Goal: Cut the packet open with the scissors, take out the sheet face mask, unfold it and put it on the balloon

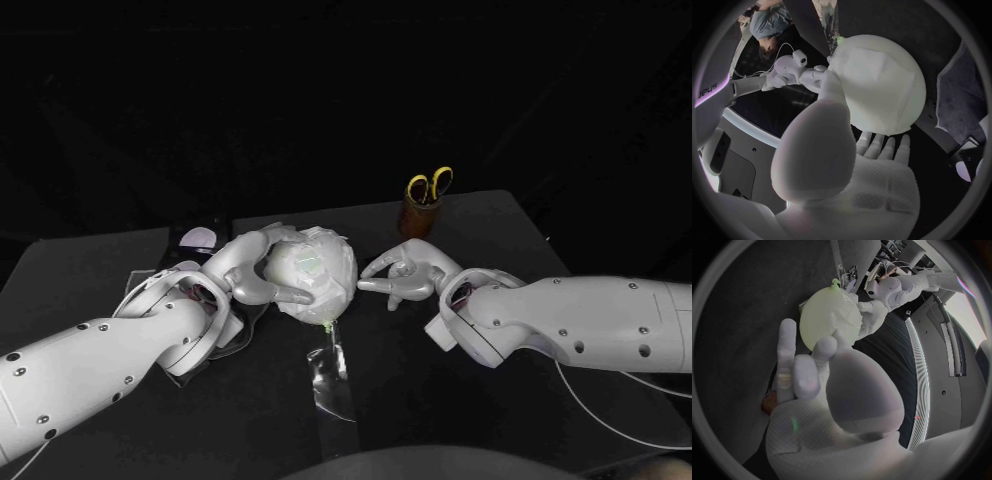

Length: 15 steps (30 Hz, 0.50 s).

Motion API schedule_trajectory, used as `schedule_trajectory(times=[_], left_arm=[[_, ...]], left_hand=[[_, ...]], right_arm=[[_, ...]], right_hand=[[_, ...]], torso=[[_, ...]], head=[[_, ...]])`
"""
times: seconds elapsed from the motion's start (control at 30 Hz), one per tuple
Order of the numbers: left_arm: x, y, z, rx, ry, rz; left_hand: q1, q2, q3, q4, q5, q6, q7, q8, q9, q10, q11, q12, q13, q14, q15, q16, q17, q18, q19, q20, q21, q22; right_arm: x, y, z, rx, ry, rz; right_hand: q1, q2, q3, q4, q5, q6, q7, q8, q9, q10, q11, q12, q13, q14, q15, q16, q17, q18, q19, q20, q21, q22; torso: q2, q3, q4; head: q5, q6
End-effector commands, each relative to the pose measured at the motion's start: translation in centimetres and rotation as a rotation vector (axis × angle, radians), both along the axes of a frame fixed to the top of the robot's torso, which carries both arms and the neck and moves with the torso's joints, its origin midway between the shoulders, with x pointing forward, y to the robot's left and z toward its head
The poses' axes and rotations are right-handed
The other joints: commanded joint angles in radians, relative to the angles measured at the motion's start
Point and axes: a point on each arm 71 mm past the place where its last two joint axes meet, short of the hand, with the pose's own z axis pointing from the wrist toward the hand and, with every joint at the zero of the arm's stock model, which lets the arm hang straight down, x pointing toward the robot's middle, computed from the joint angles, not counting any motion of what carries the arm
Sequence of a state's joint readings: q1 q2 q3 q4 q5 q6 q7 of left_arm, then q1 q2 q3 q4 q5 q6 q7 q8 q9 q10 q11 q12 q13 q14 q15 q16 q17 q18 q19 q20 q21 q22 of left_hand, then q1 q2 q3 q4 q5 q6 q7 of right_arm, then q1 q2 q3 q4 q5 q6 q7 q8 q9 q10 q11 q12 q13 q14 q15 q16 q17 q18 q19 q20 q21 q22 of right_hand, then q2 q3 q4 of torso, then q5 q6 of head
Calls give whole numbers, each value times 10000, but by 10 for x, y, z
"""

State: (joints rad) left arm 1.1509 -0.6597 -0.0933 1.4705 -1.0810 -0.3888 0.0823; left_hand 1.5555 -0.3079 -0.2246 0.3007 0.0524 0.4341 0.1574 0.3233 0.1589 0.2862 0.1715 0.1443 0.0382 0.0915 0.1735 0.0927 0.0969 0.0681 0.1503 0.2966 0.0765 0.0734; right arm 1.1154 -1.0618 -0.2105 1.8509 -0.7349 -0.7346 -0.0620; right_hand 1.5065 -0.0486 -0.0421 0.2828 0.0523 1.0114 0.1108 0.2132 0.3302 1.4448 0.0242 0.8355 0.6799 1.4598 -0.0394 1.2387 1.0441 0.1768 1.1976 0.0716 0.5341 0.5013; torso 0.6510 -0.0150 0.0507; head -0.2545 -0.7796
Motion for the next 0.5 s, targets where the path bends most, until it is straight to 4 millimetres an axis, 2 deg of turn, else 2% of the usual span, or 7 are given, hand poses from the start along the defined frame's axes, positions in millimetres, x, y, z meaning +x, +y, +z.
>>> schedule_trajectory(times=[0.03, 0.1, 0.13, 0.17, 0.2, 0.5], left_arm=[[-3, 2, -6, 176, 445, -162], [-2, 3, -6, 196, 474, -125], [-2, 4, -6, 210, 492, -102], [-2, 5, -7, 222, 507, -89], [-2, 6, -7, 231, 518, -81], [-2, 10, -7, 291, 573, -6]], left_hand=[[138, -1, 31, 16, 57, 71, 527, 22, 4, -19, 17, -46, -11, 51, -39, -16, -6, -3, 19, -68, -53, -17], [138, -1, 31, 16, 57, 71, 527, 22, 4, -19, 17, -46, -11, 51, -39, -16, -6, -3, 19, -68, -53, -17], [144, -1, 28, 16, 57, 75, 528, 22, 5, -8, 20, -48, -10, 52, -38, -17, -6, -3, 19, -66, -53, -17], [144, -1, 28, 16, 57, 75, 528, 22, 5, -8, 20, -48, -10, 52, -38, -17, -6, -3, 19, -66, -53, -17], [144, -1, 28, 16, 57, 75, 528, 22, 5, -8, 20, -48, -10, 52, -38, -17, -6, -3, 19, -66, -53, -17], [159, 0, 27, 16, 57, 81, 531, 21, 5, 4, 23, -60, -9, 53, -38, -21, -10, -3, 22, -65, -53, -17]], right_arm=[[-3, 1, 0, 66, 4, -337], [-5, 2, -1, 177, 55, -485], [-6, 2, -1, 267, 118, -577], [-7, 3, -2, 331, 175, -627], [-9, 3, -3, 416, 250, -686], [-21, 10, -8, 1101, 517, -854]], right_hand=[[74, 31, -129, -24, -87, 54, 27, -71, -46, 250, 6, 3799, 4542, 473, 52, 1224, 1616, -33, -137, 3, 329, 305], [39, 133, -214, -3, -29, 99, 102, -113, -75, 547, 49, 5271, 6261, 635, 132, 2063, 2826, -50, -276, 23, 635, 596], [75, 195, -326, -18, -20, 126, 98, -174, -114, 592, 145, 5923, 7072, 637, 180, 2419, 3350, -52, -502, 49, 984, 946], [81, 234, -382, -15, 2, 134, 74, -203, -132, 581, 155, 6016, 7183, 626, 243, 2484, 3412, -42, -608, 57, 1144, 1110], [107, 257, -469, -35, -6, 184, 162, -219, -145, 623, 171, 6222, 7445, 637, 218, 2601, 3582, -60, -723, 92, 1419, 1395], [-43, 353, -889, -5, -16, 206, 174, -315, -196, 989, 270, 6942, 8376, 832, 280, 2997, 4356, -134, -755, 179, 2583, 2581]], torso=[[-3, 6, 11], [-5, 4, 12], [-8, -1, 16], [-12, -2, 16], [-17, -5, 14], [-8, 0, 9]], head=[[-8, -10], [-14, -9], [-19, -18], [-23, -29], [-23, -36], [-25, -109]])
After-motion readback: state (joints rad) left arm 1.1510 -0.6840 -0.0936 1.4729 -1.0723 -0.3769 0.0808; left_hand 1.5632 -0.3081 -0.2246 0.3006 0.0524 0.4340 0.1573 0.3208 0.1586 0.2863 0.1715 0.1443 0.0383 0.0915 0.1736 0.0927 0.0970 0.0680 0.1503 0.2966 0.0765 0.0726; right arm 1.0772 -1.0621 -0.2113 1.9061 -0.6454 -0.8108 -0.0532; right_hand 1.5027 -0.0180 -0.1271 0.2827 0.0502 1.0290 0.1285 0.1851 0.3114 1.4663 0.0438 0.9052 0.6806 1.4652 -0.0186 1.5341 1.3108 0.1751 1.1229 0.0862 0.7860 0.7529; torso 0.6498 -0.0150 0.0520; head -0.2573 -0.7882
